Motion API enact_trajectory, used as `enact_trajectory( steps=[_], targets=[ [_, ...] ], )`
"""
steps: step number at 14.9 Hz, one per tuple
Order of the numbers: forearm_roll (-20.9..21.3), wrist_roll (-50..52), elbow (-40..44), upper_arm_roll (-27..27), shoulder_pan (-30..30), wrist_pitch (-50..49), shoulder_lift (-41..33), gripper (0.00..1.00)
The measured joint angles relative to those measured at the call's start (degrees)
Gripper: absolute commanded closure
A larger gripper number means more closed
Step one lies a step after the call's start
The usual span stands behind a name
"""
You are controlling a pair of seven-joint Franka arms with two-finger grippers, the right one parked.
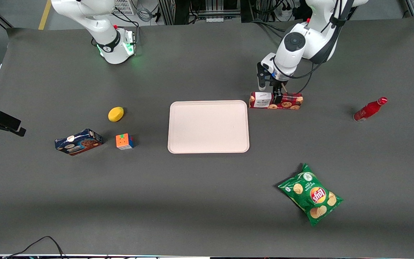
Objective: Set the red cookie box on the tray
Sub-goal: 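Lower the open left gripper onto the cookie box and close it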
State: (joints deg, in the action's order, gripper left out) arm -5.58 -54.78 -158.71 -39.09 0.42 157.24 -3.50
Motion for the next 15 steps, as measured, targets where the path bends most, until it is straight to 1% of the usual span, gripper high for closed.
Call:
enact_trajectory(
  steps=[4, 5, 6, 8, 9, 10, 11, 13, 14, 15],
  targets=[
    [0.2, 0.0, 0.1, 0.1, 0.2, 1.0, 2.9, 0.00],
    [0.2, 0.0, 0.1, 0.1, 0.2, 1.1, 3.4, 0.05],
    [0.2, 0.0, 0.1, 0.1, 0.2, 1.2, 3.8, 0.13],
    [0.2, 0.0, 0.1, 0.6, 0.2, 1.9, 4.9, 0.40],
    [0.3, 0.0, 0.1, 1.3, 0.2, 2.6, 5.6, 0.56],
    [0.8, -0.1, 0.2, 2.0, 0.3, 3.2, 6.3, 0.66],
    [2.7, -0.2, 0.5, 3.0, 0.3, 3.7, 7.0, 0.71],
    [7.7, -0.2, 1.5, 5.9, 0.3, 3.8, 8.1, 0.75],
    [9.7, -0.2, 2.3, 7.4, 0.3, 3.8, 8.5, 0.81],
    [10.8, -0.3, 3.1, 8.6, 0.4, 3.7, 8.8, 0.83]
  ],
)
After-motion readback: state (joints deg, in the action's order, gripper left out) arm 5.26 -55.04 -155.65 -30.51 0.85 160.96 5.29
